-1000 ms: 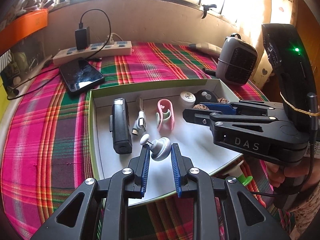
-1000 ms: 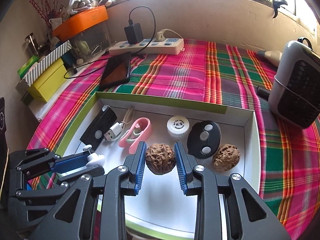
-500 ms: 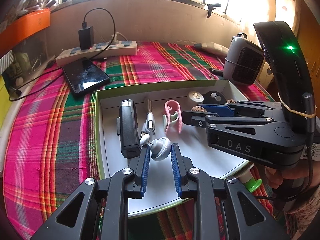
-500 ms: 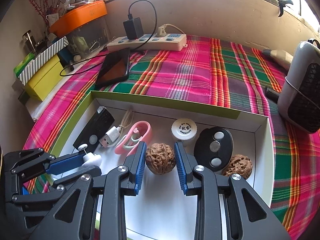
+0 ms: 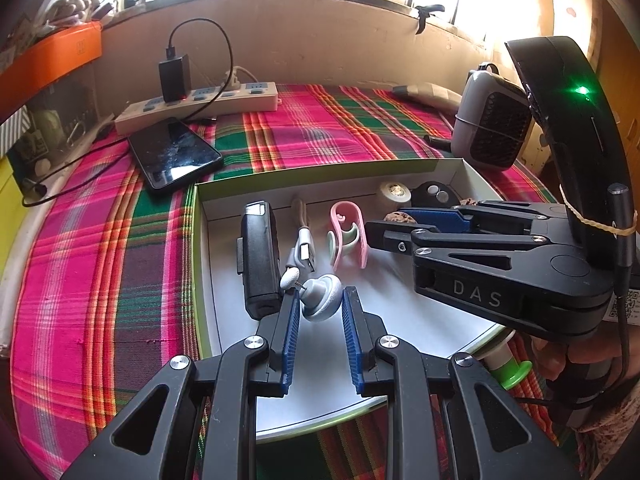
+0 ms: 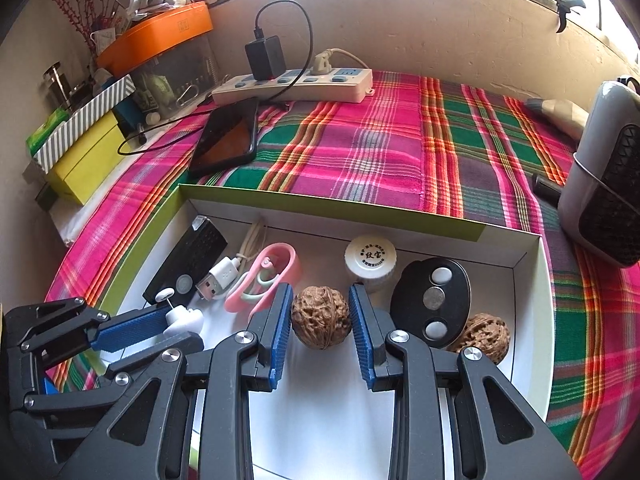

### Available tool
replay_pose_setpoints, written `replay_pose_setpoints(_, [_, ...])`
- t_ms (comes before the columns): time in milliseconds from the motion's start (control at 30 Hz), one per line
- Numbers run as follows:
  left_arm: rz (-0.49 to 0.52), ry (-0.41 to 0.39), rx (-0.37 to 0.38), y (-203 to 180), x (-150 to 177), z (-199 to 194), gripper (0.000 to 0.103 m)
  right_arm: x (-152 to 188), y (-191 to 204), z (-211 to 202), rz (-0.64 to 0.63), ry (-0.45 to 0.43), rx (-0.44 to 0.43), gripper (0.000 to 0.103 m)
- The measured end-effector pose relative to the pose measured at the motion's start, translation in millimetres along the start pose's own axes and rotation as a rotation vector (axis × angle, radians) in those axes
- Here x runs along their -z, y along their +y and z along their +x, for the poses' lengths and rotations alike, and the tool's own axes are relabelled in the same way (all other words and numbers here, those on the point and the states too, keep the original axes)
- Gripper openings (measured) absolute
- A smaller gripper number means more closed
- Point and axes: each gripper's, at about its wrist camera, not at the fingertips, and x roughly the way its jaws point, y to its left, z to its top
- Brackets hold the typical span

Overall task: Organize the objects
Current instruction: 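Lower into the box and open the left tool while the right tool releases the walnut, then withdraw both open tools from the box back toward the cloth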

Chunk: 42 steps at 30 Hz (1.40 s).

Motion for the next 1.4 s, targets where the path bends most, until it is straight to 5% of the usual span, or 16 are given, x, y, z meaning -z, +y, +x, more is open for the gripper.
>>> replay_pose_setpoints(433, [0.002, 0.003, -0.016, 0.3, -0.5, 0.1, 0.02, 0.7, -3.0, -1.9, 0.021, -0.006, 0.0, 0.031])
replay_pose_setpoints(567, [0.001, 0.003, -0.02, 0.7, -0.1, -0.1, 0.021, 1.1, -2.4, -2.8, 0.024, -0.011, 0.002, 0.041])
replay_pose_setpoints(1400, [-0.016, -0.001, -0.027, -0.3, 5.1, -12.5, 0.032, 5.4, -1.1, -19.5, 0.053, -0.04, 0.021, 0.042])
